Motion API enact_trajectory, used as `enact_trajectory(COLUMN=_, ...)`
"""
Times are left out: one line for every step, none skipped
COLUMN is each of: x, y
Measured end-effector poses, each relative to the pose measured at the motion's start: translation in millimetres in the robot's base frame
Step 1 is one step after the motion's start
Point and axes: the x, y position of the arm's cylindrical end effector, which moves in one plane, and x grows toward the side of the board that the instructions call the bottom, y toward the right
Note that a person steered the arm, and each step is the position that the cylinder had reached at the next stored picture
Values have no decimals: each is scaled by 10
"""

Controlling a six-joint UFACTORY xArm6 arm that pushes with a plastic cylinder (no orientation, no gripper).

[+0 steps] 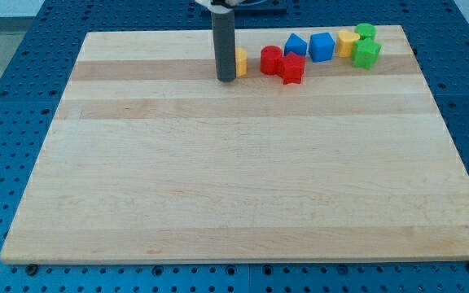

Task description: Push the red star red circle and yellow hexagon slightly left

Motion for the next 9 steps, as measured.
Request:
enact_trajectory(x=-47, y=-41)
enact_trajectory(x=-230, y=8)
enact_trajectory(x=-203, y=8)
enact_trajectory(x=616, y=62)
enact_trajectory(x=783, y=252)
enact_trajectory(x=794, y=1004)
enact_trajectory(x=568, y=1254)
enact_trajectory(x=118, y=1478)
enact_trajectory(x=96, y=1454)
